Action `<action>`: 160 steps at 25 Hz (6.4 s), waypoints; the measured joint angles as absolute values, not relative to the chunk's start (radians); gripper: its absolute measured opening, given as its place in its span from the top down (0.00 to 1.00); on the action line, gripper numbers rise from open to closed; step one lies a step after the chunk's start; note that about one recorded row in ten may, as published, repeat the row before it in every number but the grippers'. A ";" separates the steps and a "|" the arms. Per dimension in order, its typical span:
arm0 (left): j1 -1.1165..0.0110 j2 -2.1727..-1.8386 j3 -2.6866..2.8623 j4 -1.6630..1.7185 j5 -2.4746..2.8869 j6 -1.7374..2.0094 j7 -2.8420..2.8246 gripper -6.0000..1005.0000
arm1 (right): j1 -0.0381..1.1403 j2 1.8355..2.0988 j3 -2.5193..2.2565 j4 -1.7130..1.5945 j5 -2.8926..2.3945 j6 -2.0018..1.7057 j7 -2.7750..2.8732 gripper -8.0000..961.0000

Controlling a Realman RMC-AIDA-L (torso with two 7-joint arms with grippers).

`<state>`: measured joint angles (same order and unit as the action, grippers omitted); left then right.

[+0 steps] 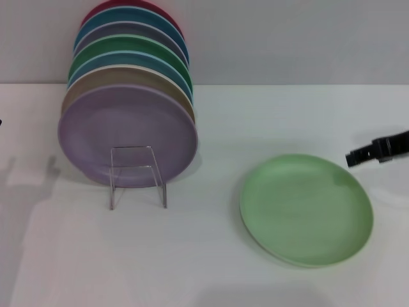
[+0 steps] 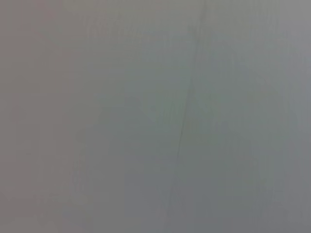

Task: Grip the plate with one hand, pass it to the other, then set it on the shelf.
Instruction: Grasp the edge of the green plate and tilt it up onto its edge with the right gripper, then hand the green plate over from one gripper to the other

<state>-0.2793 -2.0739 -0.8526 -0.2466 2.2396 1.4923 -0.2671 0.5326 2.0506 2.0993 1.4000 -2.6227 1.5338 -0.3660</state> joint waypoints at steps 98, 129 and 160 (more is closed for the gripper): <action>-0.281 -2.069 -0.862 -0.242 2.240 1.496 -0.272 0.19 | 0.489 2.076 1.842 1.438 -2.832 0.977 -0.462 0.97; -0.271 -2.072 -0.850 -0.238 2.246 1.485 -0.276 0.19 | 0.232 2.086 1.443 1.006 -2.907 -0.405 -0.258 0.97; -0.197 -2.078 -0.546 -0.296 2.249 1.584 -0.272 0.19 | -0.088 2.089 0.949 0.836 -2.783 -1.117 -0.141 0.97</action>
<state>-0.1974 -2.0785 -0.5458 -0.2963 2.2487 1.5838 -0.2717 -0.0880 2.0895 0.9495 0.8357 -2.7834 -1.1174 -0.1410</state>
